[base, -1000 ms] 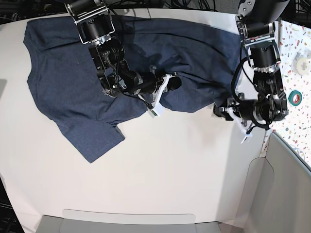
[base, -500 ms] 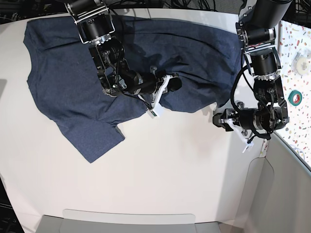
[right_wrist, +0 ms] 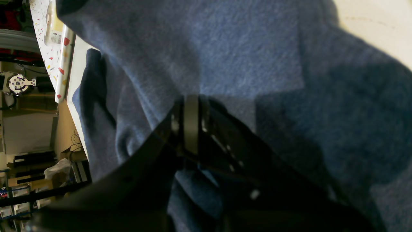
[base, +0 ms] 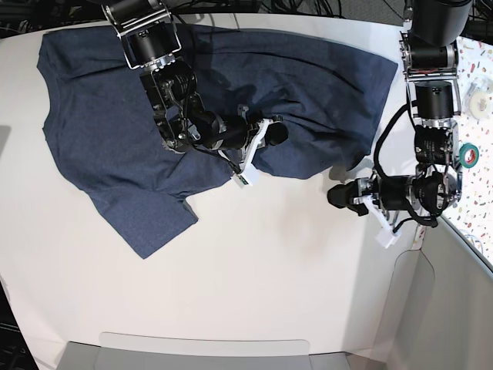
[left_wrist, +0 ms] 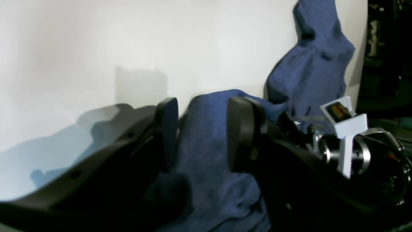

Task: Layout the t-shirt on the table in an organized manner, then fold the t-shirt properly
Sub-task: 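Grasp the side edge with the left gripper and pull it outward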

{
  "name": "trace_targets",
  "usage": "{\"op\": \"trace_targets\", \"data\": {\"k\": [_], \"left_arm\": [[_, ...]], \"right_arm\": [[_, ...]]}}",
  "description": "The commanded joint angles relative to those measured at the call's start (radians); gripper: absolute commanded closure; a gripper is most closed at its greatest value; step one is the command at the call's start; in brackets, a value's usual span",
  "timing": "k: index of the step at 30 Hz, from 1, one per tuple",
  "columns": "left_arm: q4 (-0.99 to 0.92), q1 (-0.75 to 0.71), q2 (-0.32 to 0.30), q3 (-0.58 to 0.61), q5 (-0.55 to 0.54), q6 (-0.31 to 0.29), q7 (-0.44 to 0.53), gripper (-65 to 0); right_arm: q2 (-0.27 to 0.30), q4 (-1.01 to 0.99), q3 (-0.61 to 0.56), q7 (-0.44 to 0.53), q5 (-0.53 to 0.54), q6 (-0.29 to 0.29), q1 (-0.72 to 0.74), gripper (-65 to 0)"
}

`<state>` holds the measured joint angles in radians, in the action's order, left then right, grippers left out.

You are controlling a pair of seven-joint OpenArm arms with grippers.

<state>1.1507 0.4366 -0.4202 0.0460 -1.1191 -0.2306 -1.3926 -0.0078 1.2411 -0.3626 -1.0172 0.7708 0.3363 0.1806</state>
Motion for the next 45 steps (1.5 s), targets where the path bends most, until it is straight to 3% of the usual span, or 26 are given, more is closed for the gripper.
{"op": "trace_targets", "data": {"k": [1, 6, 22, 28, 35, 37, 42, 45], "left_arm": [[0.016, 0.023, -0.022, -0.004, -0.028, 0.007, -0.004, -24.7], [0.018, -0.032, -0.058, -0.004, -0.028, 0.066, -0.004, -24.9], [0.018, -0.111, -0.068, -0.001, -0.117, 0.066, -0.004, -24.9], [0.019, -0.106, -0.108, 0.094, -0.232, 0.066, -0.004, -24.7], [0.018, -0.104, -0.119, 0.107, -0.24, 0.066, -0.004, -24.5], [0.018, -0.107, -0.121, 0.107, -0.24, 0.066, -0.004, -21.1], [0.016, -0.109, -0.121, 0.107, -0.238, 0.066, -0.004, 0.0], [0.018, -0.107, -0.121, 0.107, -0.238, 0.066, -0.004, -0.1]], "right_arm": [[0.01, -0.011, 0.001, -0.025, -0.009, -0.019, -0.002, 0.0], [0.01, -0.011, 0.001, -0.025, -0.009, -0.019, -0.002, 0.0], [0.021, -0.028, 0.001, 0.001, -0.009, -0.019, -0.014, 0.0], [0.025, -0.039, 0.001, 0.001, -0.009, -0.019, -0.014, 0.0], [0.025, -0.039, 0.001, 0.001, -0.009, -0.019, -0.014, 0.0], [0.025, -0.037, 0.001, 0.001, -0.009, -0.019, -0.014, 0.0], [0.025, -0.036, 0.001, 0.001, -0.009, -0.019, -0.014, 0.0], [0.025, -0.034, 0.001, 0.001, -0.009, -0.019, -0.014, 0.0]]}}
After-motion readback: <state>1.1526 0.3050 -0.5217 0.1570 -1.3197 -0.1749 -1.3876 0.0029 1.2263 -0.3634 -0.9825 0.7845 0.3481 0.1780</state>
